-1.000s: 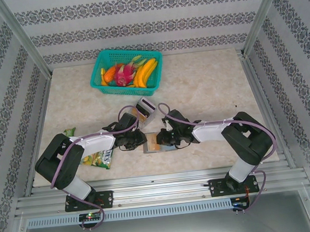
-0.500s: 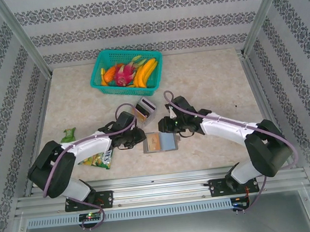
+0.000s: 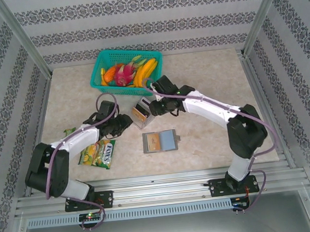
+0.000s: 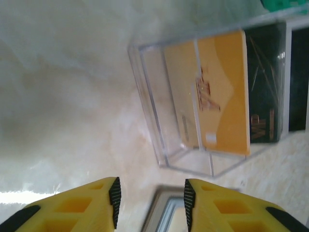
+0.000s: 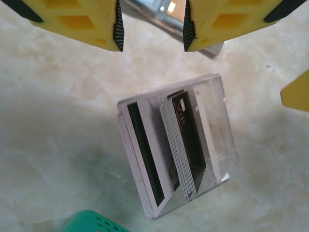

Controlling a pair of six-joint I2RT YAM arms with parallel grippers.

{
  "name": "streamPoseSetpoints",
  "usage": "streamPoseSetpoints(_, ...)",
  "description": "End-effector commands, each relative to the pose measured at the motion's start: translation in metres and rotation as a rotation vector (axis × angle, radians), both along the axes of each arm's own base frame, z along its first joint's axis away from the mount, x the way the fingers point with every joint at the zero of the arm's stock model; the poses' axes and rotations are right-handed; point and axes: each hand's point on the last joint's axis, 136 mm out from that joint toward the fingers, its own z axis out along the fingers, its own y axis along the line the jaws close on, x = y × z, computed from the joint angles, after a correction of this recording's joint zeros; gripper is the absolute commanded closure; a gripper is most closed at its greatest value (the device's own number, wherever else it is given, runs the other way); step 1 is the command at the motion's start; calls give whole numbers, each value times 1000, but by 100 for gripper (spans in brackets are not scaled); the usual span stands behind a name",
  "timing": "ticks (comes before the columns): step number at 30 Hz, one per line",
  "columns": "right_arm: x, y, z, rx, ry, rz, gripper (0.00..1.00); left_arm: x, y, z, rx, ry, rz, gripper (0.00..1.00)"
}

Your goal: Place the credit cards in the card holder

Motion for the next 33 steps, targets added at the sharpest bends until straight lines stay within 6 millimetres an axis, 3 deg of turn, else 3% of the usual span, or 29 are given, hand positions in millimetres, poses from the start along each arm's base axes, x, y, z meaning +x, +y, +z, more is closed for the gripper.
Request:
streamPoseSetpoints(1,17,-4,0,-120,-28,34,59,28,-10,13,-85,-33,6,54)
streamPoseSetpoints(7,41,8,-3,-213,-63,64,52,56,-13,3,-108,-11,15,52)
streamPoseSetpoints(13,52,18,-14,-239,-31,96,50,67,-17,-9,-118,9,16,52)
streamPoseSetpoints(24,56,27,-27,-236,5,119,46,62,-16,-23,-117,43,23,59)
streamPoseSetpoints(33,63,21,-43,-297,17,108,46,57,-13,-27,-95,54,22,63)
